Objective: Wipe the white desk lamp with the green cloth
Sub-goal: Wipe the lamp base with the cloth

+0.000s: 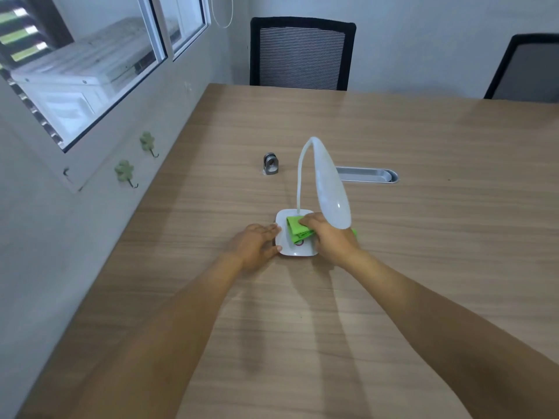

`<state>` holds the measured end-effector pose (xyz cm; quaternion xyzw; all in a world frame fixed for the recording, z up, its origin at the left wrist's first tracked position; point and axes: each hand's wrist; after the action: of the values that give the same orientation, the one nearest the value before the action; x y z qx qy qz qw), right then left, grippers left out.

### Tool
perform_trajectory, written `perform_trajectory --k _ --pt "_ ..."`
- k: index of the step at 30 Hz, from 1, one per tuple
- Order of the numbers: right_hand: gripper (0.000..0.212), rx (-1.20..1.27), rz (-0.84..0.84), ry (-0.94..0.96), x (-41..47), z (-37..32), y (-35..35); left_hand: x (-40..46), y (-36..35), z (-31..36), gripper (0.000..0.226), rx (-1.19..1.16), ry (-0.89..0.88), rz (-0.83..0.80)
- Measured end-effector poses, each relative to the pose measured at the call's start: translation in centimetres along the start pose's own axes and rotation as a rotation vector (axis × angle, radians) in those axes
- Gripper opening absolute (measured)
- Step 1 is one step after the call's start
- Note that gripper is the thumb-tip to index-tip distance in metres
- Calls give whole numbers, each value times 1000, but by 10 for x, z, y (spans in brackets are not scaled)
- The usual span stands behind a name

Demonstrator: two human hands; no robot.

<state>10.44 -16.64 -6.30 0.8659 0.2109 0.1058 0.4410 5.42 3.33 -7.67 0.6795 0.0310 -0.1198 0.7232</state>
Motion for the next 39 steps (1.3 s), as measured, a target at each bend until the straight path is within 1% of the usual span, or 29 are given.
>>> perform_trajectory --k 2,5,8,11,12,14,17,20,24,27,29,30,32,34,35,36,37,38,39 --pt "42 -38 -32 39 -5 4 -4 -1 1 0 61 -3 4 -3" --pt "49 -102 9 199 -27 9 -4 0 1 1 62 3 5 -15" --pt "48 -139 3 313 -58 13 -1 2 0 1 62 4 20 -30" --pt "45 -124 -21 367 -74 15 4 2 0 1 62 11 31 -38" --pt "45 -124 0 358 -73 15 6 2 0 2 62 5 34 -41" --pt "52 -84 83 296 -63 13 11 2 0 3 62 0 33 -47" --pt "51 -39 180 130 -46 3 18 3 2 4 62 -2 31 -42" --pt "51 -40 117 39 -40 0 14 3 5 4 63 8 25 -58" --pt "49 -95 36 127 -59 7 3 1 7 4 62 10 17 -64" --pt "49 -188 -47 147 -75 9 4 1 6 4 61 3 32 -70" --pt "51 -169 -38 144 -74 3 9 -3 0 1 58 -17 56 -35" --pt "52 -182 4 150 -70 0 12 -7 -4 -2 56 -11 69 3" --pt "50 -179 57 132 -56 -12 14 -23 -18 -16 57 7 136 58" --pt "33 -165 68 27 -35 -29 9 -45 -36 -38 67 51 243 99" --pt "32 -201 47 -14 -23 -35 2 -56 -46 -50 74 70 300 113" --pt "36 -280 30 -19 -16 -36 -6 -65 -56 -57 79 78 345 110" --pt "37 -294 16 -17 -8 -37 -14 -72 -64 -63 81 77 378 99" --pt "36 -246 -18 -20 -5 -41 -15 -77 -68 -64 81 77 395 89" --pt "38 -267 -35 2 -3 -43 -16 -79 -70 -63 81 77 403 87"
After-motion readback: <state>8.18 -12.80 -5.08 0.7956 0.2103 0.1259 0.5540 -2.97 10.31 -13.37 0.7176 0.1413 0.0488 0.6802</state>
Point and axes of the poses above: each hand's wrist, its own x-axis towards the middle knuckle, its own y-axis out of the back of the hand, z = x × y, and after that the axes turned 15 degrees about x, right-handed
